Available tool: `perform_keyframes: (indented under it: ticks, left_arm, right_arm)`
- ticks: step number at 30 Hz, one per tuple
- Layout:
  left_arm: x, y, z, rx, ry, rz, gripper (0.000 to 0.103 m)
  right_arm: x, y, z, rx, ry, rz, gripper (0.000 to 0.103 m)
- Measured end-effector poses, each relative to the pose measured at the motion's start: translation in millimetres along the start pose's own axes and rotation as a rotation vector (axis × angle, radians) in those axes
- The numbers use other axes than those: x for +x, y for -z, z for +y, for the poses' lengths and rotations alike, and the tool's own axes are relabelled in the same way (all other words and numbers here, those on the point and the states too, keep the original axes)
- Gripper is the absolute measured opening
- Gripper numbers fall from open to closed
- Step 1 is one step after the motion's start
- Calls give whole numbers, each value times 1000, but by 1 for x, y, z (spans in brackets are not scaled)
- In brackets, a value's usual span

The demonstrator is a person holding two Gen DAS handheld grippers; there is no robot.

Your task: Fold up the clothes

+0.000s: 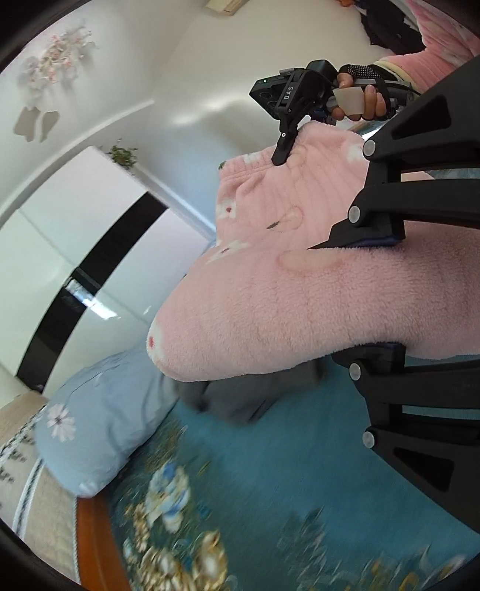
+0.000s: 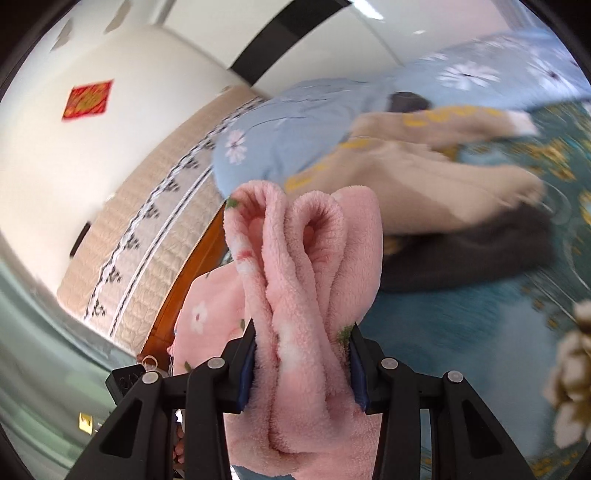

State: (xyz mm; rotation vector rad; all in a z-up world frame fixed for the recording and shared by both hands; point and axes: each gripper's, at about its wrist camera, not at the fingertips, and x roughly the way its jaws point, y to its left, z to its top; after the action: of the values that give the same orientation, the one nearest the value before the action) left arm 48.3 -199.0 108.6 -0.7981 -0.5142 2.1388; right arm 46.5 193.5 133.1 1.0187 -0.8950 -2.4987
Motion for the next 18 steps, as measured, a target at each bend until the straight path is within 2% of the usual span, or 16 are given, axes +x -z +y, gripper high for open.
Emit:
perform_keyframes:
  ticks: [7,14,18]
  left_arm:
    - [-49,-33,72,-8,-78,-105,37]
    - [-114,-52,163,-53,-243,-250,37]
    - [-135,-55,211,-104,-329,-310,37]
  right_arm:
    - [88,-5,90,-138,-25,64,44]
    - [215,17,171,-253,-79,165,44]
    - [283,32,211,-309,-103,224,44]
